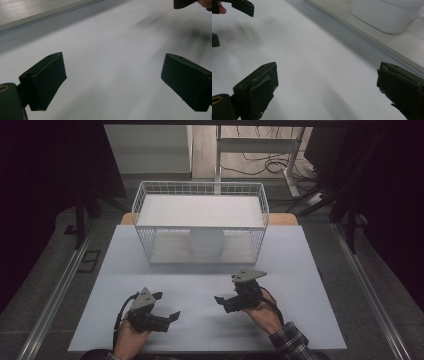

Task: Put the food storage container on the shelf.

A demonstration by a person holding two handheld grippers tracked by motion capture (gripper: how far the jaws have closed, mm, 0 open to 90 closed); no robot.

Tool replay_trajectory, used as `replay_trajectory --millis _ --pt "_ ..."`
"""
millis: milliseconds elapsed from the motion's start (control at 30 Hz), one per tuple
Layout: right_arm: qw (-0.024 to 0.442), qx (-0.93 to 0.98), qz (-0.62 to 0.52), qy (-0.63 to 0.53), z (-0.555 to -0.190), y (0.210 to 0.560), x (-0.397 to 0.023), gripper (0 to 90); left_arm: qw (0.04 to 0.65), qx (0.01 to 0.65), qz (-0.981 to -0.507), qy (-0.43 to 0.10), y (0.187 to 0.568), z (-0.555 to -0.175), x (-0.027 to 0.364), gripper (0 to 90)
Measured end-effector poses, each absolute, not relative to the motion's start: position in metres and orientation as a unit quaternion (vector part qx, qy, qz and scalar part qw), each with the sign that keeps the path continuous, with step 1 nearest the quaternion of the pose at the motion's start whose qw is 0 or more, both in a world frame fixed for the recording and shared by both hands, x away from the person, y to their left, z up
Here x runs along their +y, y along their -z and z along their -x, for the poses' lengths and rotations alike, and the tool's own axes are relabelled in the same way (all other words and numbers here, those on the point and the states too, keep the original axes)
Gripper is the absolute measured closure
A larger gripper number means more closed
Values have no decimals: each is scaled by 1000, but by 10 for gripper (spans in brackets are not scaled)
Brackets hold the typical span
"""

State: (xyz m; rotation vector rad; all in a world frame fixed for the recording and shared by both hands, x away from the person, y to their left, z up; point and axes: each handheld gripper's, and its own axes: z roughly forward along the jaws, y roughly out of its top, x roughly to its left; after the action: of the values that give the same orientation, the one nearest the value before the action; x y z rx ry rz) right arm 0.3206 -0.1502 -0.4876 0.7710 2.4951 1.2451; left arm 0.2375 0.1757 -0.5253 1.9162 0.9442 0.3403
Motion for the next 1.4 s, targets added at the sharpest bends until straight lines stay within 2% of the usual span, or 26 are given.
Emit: replay_trajectory --millis 233,1400 --pt "136 859 -267 -416 -315 489 -158 1 471 395 -776 -145 524 -236 186 54" --pt "168 826 -326 -427 -285 484 -227 0 464 433 -749 -190 520 -212 236 42"
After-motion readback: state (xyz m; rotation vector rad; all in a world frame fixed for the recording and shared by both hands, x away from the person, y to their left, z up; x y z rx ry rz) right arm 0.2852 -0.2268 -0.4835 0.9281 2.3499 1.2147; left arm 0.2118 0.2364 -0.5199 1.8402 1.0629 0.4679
